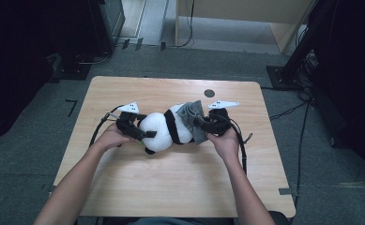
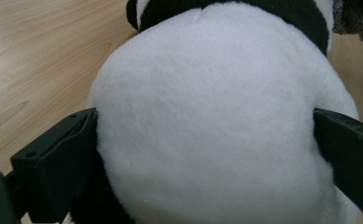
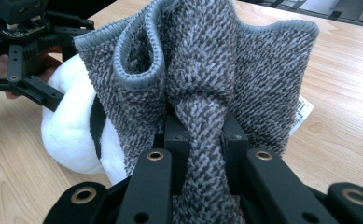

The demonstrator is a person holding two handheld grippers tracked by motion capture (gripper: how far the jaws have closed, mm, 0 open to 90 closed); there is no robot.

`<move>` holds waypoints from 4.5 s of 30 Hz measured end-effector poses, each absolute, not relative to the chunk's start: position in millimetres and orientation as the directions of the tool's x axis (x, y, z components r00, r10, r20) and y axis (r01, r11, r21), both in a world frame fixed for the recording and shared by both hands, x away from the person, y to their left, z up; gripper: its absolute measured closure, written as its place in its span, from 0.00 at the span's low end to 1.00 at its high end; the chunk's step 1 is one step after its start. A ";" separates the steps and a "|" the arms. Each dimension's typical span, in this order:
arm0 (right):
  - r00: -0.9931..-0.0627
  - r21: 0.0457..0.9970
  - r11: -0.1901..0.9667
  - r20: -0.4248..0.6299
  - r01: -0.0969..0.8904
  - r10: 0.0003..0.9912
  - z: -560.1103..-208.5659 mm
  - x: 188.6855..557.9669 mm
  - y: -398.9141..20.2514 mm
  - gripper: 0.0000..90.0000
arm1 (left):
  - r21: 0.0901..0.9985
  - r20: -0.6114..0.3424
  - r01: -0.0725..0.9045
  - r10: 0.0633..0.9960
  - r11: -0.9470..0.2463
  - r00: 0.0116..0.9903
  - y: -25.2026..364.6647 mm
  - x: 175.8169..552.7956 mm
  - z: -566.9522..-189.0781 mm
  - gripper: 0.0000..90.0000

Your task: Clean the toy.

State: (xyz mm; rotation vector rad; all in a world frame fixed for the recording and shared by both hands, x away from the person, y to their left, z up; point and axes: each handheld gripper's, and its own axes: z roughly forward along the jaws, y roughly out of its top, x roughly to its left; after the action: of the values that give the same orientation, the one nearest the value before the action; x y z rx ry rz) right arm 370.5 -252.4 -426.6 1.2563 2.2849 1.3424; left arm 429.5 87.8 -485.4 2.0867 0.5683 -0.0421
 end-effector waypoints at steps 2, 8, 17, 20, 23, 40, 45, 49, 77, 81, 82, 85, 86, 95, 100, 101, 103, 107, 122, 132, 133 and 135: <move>-0.614 0.793 0.220 0.229 0.568 0.755 -427.2 370.7 -252.0 0.88 | 0.792 -0.240 0.405 0.376 -0.458 0.895 87.6 428.4 -485.0 0.04; -0.614 0.799 0.217 0.226 0.561 0.756 -427.8 371.2 -252.4 0.88 | 0.808 -0.154 0.341 0.387 -0.480 0.909 88.5 414.3 -477.7 0.41; -0.599 0.835 0.195 0.188 0.515 0.778 -411.3 364.2 -254.4 0.88 | 0.811 -0.261 0.459 0.477 -0.363 0.839 91.5 393.1 -467.3 0.60; -0.612 0.873 0.145 0.200 0.466 0.765 -397.3 355.3 -253.2 0.88 | 0.816 -0.280 0.489 0.528 -0.310 0.802 89.3 387.0 -456.0 0.61; -0.643 0.899 0.119 0.203 0.421 0.738 -386.3 345.6 -244.8 0.88 | 0.821 -0.311 0.519 0.577 -0.237 0.755 86.1 381.2 -446.3 0.61; -0.760 0.895 0.231 0.162 0.382 0.629 -437.0 307.2 -159.2 0.88 | 0.833 -0.360 0.552 0.727 -0.032 0.585 58.7 351.2 -451.1 0.59; -0.770 0.892 0.264 0.133 0.368 0.624 -453.8 300.7 -152.6 0.88 | 0.814 -0.367 0.578 0.731 -0.046 0.575 54.7 351.9 -456.8 0.60; -0.775 0.894 0.276 0.113 0.352 0.622 -462.1 299.0 -152.8 0.88 | 0.810 -0.360 0.583 0.734 -0.059 0.575 52.0 352.3 -458.5 0.60; -0.803 0.828 0.398 0.101 0.395 0.587 -468.7 295.3 -144.3 0.89 | 0.794 -0.466 0.607 0.669 0.027 0.579 75.1 371.4 -447.5 0.61; -0.795 0.896 0.307 0.078 0.321 0.602 -440.2 289.1 -152.8 0.89 | 0.784 -0.468 0.621 0.672 0.016 0.574 73.9 371.8 -451.9 0.61; -0.793 0.908 0.290 0.070 0.301 0.605 -435.4 288.1 -154.7 0.89 | 0.782 -0.471 0.623 0.669 0.015 0.575 72.6 371.2 -451.9 0.61; -0.784 0.911 0.297 0.044 0.286 0.620 -432.0 287.8 -154.4 0.89 | 0.779 -0.489 0.627 0.645 0.020 0.587 67.1 368.1 -449.7 0.61; -0.780 0.908 0.302 0.042 0.290 0.624 -434.6 289.5 -154.0 0.89 | 0.778 -0.491 0.628 0.638 0.014 0.594 65.4 366.9 -448.6 0.61; -0.788 0.878 0.391 -0.027 0.275 0.615 -457.1 294.6 -146.4 0.89 | 0.774 -0.477 0.633 0.649 -0.009 0.593 60.3 364.3 -449.5 0.61; -0.789 0.870 0.406 -0.032 0.281 0.614 -465.4 296.6 -145.7 0.89 | 0.771 -0.483 0.637 0.649 -0.003 0.588 61.2 365.2 -450.0 0.61; -0.790 0.868 0.413 -0.039 0.277 0.612 -466.6 297.0 -145.7 0.89 | 0.770 -0.484 0.638 0.649 -0.004 0.587 61.9 365.4 -449.8 0.61; -0.791 0.858 0.427 -0.039 0.287 0.610 -470.0 297.5 -144.9 0.89 | 0.769 -0.491 0.639 0.648 0.009 0.582 62.3 365.6 -449.5 0.61; -0.791 0.841 0.447 -0.039 0.304 0.611 -478.0 299.5 -143.9 0.89 | 0.778 -0.479 0.628 0.651 0.004 0.589 63.5 365.2 -448.2 0.61; -0.777 0.785 0.493 -0.025 0.375 0.630 -488.7 309.0 -148.6 0.89 | 0.772 -0.511 0.634 0.632 0.039 0.583 72.1 367.1 -443.9 0.61; -0.695 0.768 0.436 0.017 0.469 0.719 -489.5 321.3 -173.3 0.89 | 0.787 -0.493 0.615 0.642 0.043 0.587 82.1 369.7 -439.1 0.61; -0.695 0.767 0.437 0.016 0.469 0.719 -489.1 321.0 -173.7 0.89 | 0.790 -0.489 0.612 0.646 0.042 0.586 82.8 370.0 -439.1 0.61; -0.703 0.769 0.435 0.026 0.469 0.711 -488.5 319.4 -172.9 0.89 | 0.793 -0.487 0.607 0.652 0.051 0.581 84.8 370.4 -438.3 0.61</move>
State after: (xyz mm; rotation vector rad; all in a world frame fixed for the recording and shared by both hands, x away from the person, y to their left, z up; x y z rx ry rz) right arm 319.4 -172.9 -488.5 1.0152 2.3903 1.1373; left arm 370.4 84.8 -438.3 1.6211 1.0764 0.0473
